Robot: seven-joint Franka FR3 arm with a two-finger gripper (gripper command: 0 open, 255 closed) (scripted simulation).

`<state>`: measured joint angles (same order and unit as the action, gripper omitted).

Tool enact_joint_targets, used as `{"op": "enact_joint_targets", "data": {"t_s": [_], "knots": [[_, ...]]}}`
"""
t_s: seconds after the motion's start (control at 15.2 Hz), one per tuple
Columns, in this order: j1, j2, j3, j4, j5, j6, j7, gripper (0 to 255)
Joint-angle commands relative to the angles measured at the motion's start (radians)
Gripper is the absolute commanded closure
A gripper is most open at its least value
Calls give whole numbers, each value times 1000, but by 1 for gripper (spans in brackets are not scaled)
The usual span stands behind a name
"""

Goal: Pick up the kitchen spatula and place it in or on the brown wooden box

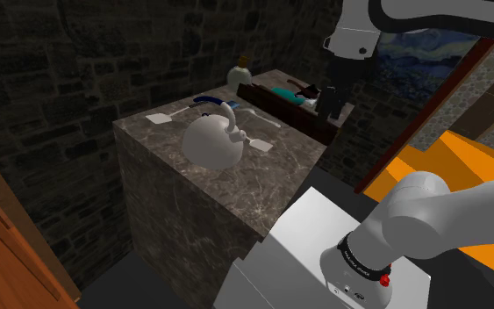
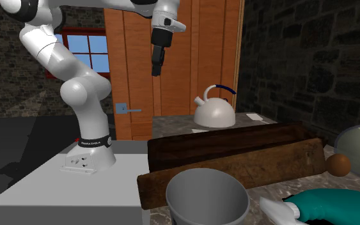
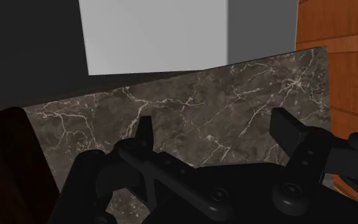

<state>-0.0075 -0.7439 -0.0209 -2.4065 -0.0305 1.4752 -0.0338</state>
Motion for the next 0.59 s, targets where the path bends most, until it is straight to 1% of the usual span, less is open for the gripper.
{"op": "enact_joint_targets", "data": {"t_s": [0.0,0.26,0.53], "knots": [[0,0,0,0,0,0,0,0],[3,96,-17,-22,-8,159,-26,0],[7,210,-32,-21,-11,311,-53,0]]}}
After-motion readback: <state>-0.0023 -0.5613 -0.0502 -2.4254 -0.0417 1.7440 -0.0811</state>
